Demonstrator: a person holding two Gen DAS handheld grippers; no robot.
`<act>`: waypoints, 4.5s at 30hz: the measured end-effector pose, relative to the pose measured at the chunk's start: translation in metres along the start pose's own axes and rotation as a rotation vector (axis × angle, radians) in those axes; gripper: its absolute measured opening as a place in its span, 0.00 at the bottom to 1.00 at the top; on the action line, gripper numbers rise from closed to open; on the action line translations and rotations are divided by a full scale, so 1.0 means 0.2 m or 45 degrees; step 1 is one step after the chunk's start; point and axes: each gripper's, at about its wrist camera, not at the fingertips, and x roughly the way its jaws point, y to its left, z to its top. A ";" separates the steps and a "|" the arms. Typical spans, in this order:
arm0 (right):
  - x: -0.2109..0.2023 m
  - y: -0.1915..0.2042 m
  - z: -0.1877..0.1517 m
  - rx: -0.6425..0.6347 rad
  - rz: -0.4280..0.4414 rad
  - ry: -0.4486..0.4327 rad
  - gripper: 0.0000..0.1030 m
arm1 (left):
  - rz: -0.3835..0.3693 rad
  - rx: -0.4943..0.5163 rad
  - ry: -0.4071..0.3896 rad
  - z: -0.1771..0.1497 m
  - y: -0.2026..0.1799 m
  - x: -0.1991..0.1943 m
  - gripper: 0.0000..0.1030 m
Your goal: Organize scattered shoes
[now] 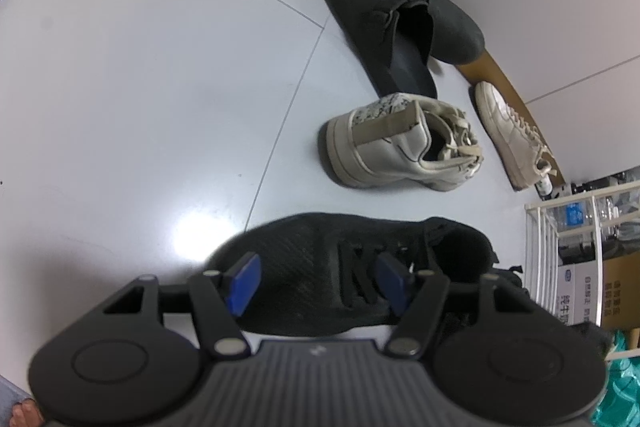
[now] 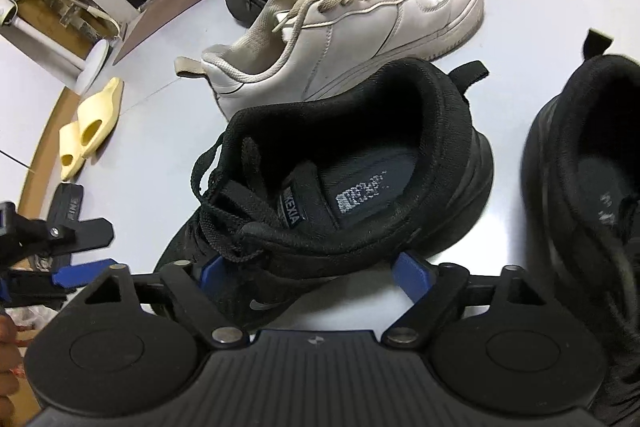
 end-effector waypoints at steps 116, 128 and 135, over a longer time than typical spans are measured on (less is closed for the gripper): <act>-0.16 -0.07 -0.33 -0.527 -0.218 0.129 0.71 | -0.044 0.061 0.035 -0.04 -0.04 0.07 0.65; -0.36 -0.15 -0.29 -0.473 -0.123 0.120 0.82 | -0.061 0.090 0.009 0.00 -0.10 0.05 0.65; -0.64 -0.31 -0.32 -0.394 -0.119 0.043 0.82 | -0.082 0.126 -0.030 0.06 -0.18 0.03 0.65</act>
